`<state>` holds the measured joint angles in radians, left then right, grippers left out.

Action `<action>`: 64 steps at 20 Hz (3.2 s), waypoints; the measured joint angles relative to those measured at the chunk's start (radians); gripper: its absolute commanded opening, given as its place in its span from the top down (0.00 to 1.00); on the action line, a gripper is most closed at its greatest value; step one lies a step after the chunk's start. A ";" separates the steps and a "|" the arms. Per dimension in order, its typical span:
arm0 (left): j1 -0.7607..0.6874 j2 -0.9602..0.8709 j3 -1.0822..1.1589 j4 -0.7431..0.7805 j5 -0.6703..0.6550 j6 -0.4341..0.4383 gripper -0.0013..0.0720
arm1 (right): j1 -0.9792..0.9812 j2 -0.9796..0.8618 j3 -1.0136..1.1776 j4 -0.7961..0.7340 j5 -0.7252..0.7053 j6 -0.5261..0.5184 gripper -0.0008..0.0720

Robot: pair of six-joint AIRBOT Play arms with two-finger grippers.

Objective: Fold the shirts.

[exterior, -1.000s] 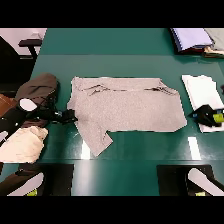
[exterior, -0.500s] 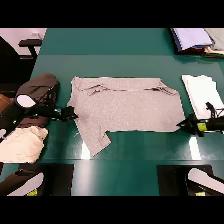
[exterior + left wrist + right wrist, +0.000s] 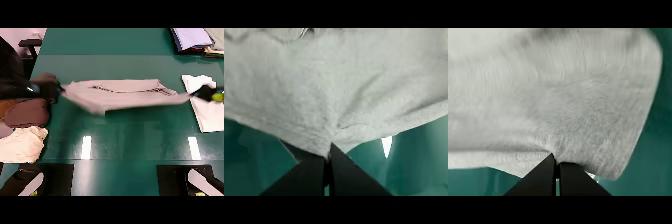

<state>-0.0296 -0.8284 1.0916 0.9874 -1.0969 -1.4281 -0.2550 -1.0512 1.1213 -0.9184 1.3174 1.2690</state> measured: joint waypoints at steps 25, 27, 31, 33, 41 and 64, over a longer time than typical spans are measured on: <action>0.000 -0.312 0.582 0.154 -0.292 -0.100 0.95 | 0.124 -0.183 0.604 -0.282 0.366 0.229 0.97; 0.000 -0.424 0.540 0.165 -0.260 -0.092 0.95 | 0.172 -0.292 0.578 -0.322 0.351 0.229 0.97; 0.000 -0.629 0.505 0.181 -0.164 -0.060 0.95 | 0.235 -0.521 0.631 -0.363 0.284 0.230 0.97; 0.000 -0.700 0.500 0.183 -0.106 -0.034 0.95 | 0.245 -0.613 0.693 -0.369 0.239 0.228 0.97; 0.001 -0.793 0.470 0.187 -0.073 0.069 0.95 | 0.253 -0.729 0.717 -0.312 0.214 0.156 0.97; 0.050 -0.195 -0.399 0.219 -0.157 -0.067 0.32 | 0.145 -0.149 -0.028 -0.205 0.068 0.100 0.39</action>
<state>0.0204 -1.0229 0.6930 1.2060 -1.2541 -1.4948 -0.1101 -1.1999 1.0931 -1.1236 1.3853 1.3693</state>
